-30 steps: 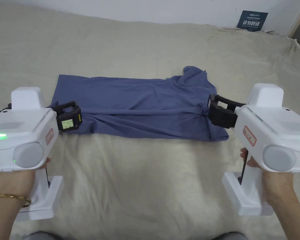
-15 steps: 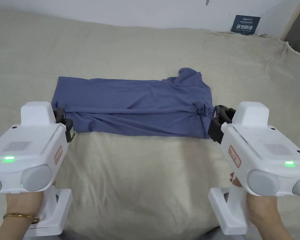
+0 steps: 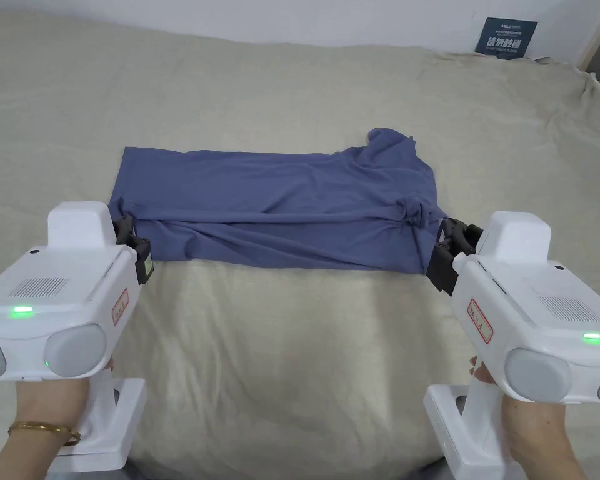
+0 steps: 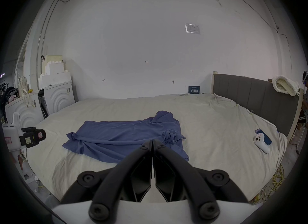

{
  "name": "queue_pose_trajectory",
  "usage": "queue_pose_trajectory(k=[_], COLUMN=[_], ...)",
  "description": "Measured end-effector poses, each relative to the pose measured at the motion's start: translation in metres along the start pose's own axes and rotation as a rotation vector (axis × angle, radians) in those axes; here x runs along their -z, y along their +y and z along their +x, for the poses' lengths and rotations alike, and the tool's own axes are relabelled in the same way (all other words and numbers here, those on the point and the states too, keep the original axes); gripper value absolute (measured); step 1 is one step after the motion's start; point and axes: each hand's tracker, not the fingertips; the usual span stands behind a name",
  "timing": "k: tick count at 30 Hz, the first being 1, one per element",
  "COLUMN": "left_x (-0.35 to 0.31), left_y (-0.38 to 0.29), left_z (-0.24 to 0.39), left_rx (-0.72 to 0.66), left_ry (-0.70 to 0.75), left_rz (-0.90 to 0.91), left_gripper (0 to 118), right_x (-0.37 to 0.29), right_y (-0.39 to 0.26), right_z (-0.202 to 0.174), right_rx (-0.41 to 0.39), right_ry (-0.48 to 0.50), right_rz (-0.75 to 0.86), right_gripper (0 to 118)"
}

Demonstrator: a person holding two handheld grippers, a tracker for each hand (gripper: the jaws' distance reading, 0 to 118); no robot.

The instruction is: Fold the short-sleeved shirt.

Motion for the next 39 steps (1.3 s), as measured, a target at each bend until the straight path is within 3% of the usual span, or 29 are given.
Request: queue_pose_trajectory(k=[6,7,9,11,12,13,14,15,16,21,27,29,31,34,35,37,39], left_x=[0.038,0.048,0.07,0.089,0.1,0.108,0.119,0.128,0.134,0.171,0.198,0.201,0.204,0.205,0.204,0.202,0.199], left_y=[0.013,0.017,0.024,0.032,0.036,0.038,0.04,0.041,0.042,0.042,0.018,0.01,0.005,0.001,0.0,0.0,-0.001], left_z=[-0.015,-0.019,-0.029,-0.04,-0.045,-0.048,-0.053,-0.057,-0.061,-0.083,-0.086,-0.086,-0.086,-0.084,-0.083,-0.082,-0.082], left_rx=[-0.038,-0.05,-0.082,-0.119,-0.125,-0.124,-0.13,-0.135,-0.141,-0.258,-0.13,-0.147,-0.167,-0.184,-0.18,-0.161,-0.166], left_ry=[-0.001,-0.003,0.002,0.015,0.016,0.018,0.022,0.011,0.005,0.03,0.045,0.058,0.057,0.071,0.079,0.093,0.089], left_rz=[-0.041,-0.087,-0.149,-0.184,-0.224,-0.254,-0.287,-0.312,-0.334,-0.505,-0.691,-0.721,-0.729,-0.727,-0.719,-0.696,-0.667], left_gripper=[0,5,26,38,53,84,103,115,118,118,115,103,83,70,61,28,8], right_x=[0.016,0.019,0.025,0.031,0.034,0.037,0.041,0.043,0.046,0.056,0.063,0.065,0.066,0.066,0.065,0.065,0.065], right_y=[0.0,-0.001,-0.001,-0.002,-0.002,-0.002,-0.003,-0.003,-0.003,-0.005,-0.006,-0.007,-0.009,-0.013,-0.014,-0.017,-0.019], right_z=[-0.001,-0.001,-0.001,-0.001,-0.001,-0.002,-0.002,-0.002,-0.002,-0.004,-0.005,-0.005,-0.005,-0.005,-0.004,-0.004,-0.002], right_rx=[0.002,-0.001,-0.012,-0.007,-0.009,-0.011,-0.012,-0.012,-0.011,-0.025,-0.029,-0.022,-0.021,-0.029,-0.035,-0.053,-0.056], right_ry=[-0.006,-0.011,-0.017,-0.016,-0.017,-0.018,-0.019,-0.018,-0.019,-0.017,-0.016,-0.019,-0.025,-0.028,-0.029,-0.037,-0.04], right_rz=[-0.019,-0.022,-0.028,-0.037,-0.04,-0.043,-0.047,-0.049,-0.053,-0.061,-0.073,-0.08,-0.084,-0.098,-0.103,-0.113,-0.123], right_gripper=[0,0,0,0,0,0,0,0,0,0,0,0,0,0,0,0,0])
